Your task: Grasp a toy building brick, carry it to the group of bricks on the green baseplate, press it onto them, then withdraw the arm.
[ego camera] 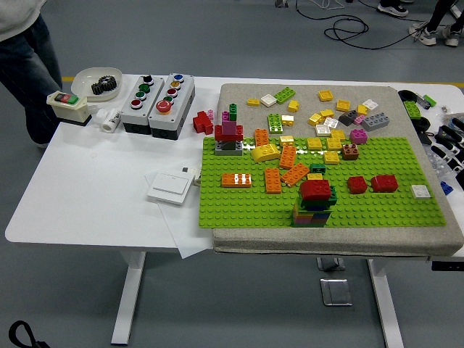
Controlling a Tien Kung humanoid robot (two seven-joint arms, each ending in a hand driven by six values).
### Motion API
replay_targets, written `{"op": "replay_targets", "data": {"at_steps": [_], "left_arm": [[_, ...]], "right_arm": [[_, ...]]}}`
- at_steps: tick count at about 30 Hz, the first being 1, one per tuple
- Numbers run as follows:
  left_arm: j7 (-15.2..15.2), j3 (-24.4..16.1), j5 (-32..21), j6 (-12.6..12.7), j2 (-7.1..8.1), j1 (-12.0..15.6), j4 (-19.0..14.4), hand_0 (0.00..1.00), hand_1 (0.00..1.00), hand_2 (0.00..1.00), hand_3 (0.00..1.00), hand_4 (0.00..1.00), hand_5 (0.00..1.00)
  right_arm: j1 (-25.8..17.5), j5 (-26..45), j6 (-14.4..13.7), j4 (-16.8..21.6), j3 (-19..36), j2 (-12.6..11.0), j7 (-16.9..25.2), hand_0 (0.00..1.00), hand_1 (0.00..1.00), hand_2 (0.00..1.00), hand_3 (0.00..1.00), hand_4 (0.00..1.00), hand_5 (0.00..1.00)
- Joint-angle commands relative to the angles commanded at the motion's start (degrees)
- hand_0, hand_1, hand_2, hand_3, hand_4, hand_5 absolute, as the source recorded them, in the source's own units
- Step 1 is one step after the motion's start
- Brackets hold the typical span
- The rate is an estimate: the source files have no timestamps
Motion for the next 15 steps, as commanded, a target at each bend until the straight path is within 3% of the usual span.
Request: {"op": "replay_targets", "data": {"at_steps": [15], "left_arm": [[-0.16, -0.41, -0.36, 0.68, -1.08, 1.44, 0.74, 0.671, 0.705, 0.726, 0.587, 0.671, 0.666]], "right_arm": [[2.90, -1.44, -0.58, -0.27, -3.75, 0.55, -0.11, 0.873, 0.779, 0.789, 0.780, 0.998, 0.998]]}}
